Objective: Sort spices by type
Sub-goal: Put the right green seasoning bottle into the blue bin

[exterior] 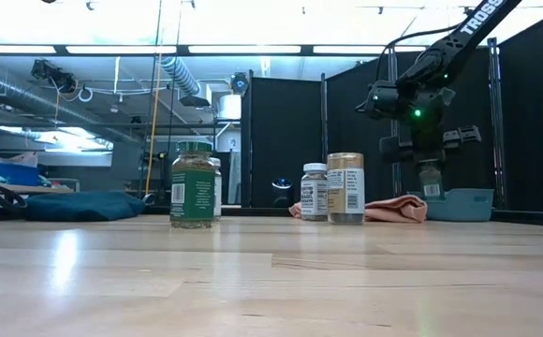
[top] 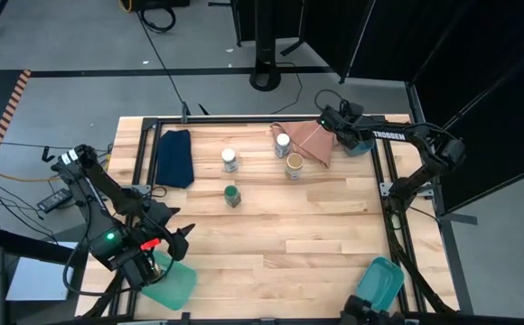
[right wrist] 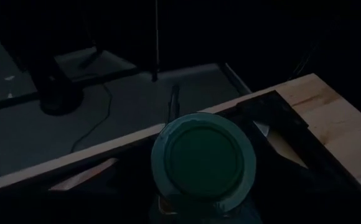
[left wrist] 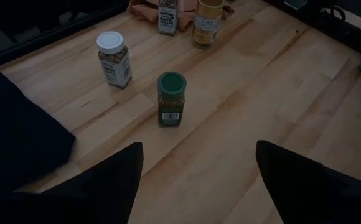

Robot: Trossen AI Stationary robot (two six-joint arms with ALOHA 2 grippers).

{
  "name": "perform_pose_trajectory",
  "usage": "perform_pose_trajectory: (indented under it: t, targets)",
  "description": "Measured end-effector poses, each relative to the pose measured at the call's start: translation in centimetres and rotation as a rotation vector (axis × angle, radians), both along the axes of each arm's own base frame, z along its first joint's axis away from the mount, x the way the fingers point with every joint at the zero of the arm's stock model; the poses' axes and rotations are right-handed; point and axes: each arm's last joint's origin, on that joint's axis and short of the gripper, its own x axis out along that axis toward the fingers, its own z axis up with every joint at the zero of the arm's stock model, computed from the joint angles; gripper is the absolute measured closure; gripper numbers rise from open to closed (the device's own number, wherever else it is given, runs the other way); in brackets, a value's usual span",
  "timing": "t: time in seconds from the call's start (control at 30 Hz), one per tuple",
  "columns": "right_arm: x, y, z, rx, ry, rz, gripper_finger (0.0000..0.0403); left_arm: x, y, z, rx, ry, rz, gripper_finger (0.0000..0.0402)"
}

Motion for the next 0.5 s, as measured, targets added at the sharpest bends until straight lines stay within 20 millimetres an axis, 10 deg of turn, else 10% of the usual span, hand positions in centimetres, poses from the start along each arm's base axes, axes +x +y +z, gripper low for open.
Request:
perform_pose_trajectory:
  t: [0.5]
  targets:
    - [0.66, -0.47, 0.25, 0.020, 0.006, 0.104, 0.0155, 0.00, 0.00, 0.00, 0.001, 0.000, -0.001, 0.0085]
